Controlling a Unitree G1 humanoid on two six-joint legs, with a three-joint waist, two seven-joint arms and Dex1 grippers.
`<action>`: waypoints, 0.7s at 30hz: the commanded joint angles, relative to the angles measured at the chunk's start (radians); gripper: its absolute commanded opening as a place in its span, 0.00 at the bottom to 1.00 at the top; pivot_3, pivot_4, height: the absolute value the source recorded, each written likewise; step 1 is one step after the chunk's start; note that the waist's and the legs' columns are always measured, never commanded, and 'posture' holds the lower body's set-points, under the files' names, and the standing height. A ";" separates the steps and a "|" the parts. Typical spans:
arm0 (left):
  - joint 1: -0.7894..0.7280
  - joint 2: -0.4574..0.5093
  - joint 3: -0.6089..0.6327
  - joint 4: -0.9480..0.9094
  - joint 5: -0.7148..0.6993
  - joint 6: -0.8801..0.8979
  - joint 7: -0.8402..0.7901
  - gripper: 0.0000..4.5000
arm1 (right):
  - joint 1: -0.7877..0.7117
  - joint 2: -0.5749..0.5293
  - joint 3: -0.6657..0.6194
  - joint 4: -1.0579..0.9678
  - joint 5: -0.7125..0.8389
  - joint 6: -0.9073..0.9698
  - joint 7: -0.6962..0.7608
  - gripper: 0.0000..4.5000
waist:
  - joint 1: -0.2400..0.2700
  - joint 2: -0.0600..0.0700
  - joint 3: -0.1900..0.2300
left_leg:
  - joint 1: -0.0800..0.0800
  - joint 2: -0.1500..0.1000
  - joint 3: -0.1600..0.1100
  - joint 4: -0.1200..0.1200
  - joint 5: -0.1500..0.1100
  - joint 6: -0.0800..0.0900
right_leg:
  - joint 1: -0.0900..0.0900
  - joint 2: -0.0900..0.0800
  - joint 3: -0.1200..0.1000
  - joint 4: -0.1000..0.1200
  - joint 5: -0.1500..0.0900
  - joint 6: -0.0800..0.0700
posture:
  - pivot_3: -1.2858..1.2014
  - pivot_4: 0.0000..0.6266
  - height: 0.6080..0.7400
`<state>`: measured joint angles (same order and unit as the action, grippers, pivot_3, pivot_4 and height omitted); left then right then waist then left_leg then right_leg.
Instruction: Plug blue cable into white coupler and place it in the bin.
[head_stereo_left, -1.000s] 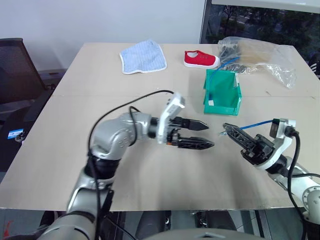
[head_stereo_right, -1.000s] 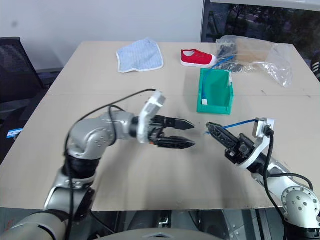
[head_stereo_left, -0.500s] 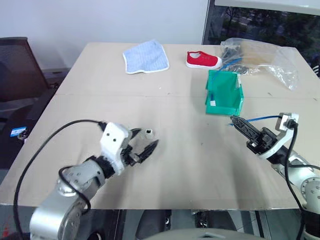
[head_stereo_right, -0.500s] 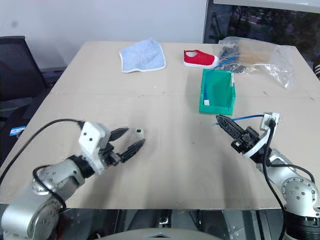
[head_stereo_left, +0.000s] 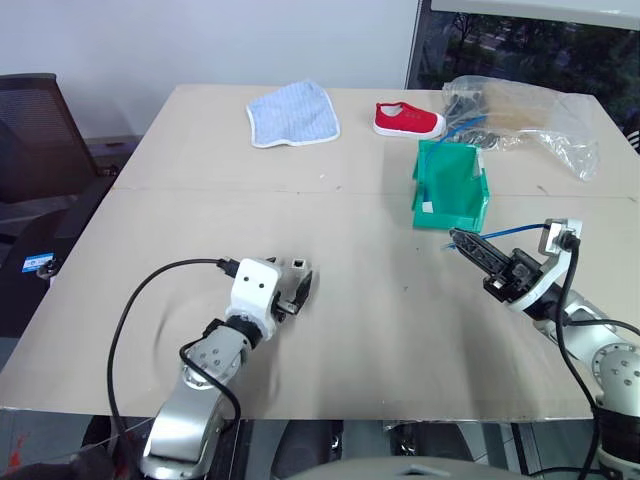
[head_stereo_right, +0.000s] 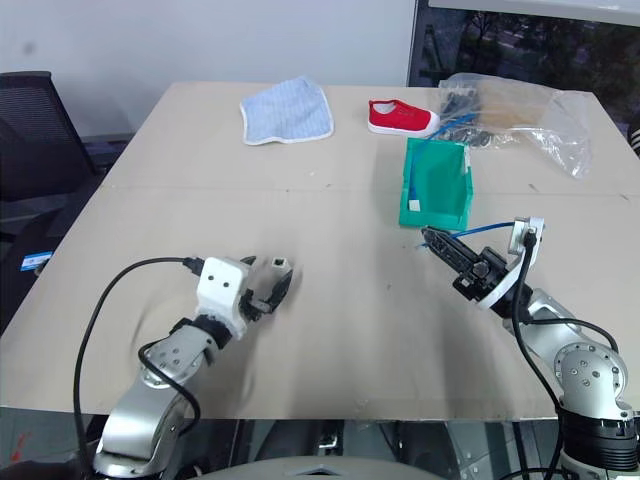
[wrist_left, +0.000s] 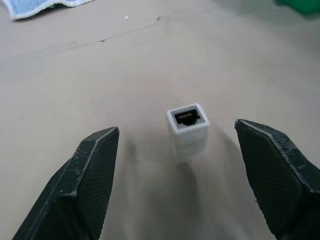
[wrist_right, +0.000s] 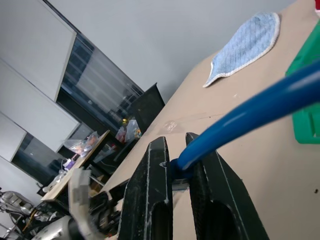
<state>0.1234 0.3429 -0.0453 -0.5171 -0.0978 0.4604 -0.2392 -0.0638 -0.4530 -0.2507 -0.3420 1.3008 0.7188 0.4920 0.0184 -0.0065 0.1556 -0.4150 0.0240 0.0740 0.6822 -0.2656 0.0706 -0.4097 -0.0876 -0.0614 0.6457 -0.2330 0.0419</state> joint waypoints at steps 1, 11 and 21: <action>-0.041 -0.026 -0.026 0.048 0.029 -0.046 0.012 0.84 | -0.027 -0.003 -0.021 -0.024 0.002 -0.003 -0.008 0.00 | -0.003 0.000 0.000 | 0.000 0.000 0.000 0.000 0.000 0.000 | 0.000 0.000 0.000 0.000 0.000 0.000 | 0.52 0.24 1.00; -0.090 -0.062 -0.063 0.118 0.065 -0.066 0.008 0.73 | -0.029 0.032 -0.010 -0.048 -0.014 -0.009 -0.046 0.00 | -0.004 0.000 0.000 | 0.000 0.000 0.000 0.000 0.000 0.000 | 0.000 0.001 -0.001 0.000 0.000 0.000 | 0.52 0.24 1.00; -0.099 -0.059 -0.062 0.138 0.072 -0.076 -0.022 0.13 | -0.047 0.032 -0.010 -0.046 -0.029 -0.012 -0.048 0.00 | -0.004 0.000 0.000 | 0.000 0.000 0.000 0.000 0.000 0.000 | 0.000 0.000 -0.001 0.000 0.000 0.000 | 0.52 0.24 1.00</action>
<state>0.0368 0.2803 -0.1103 -0.3749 -0.0225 0.4054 -0.2482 -0.0930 -0.4213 -0.2504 -0.3526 1.2689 0.7176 0.4412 0.0146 -0.0066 0.1557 -0.4151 0.0238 0.0741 0.6822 -0.2658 0.0709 -0.4097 -0.0874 -0.0626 0.6457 -0.2329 0.0424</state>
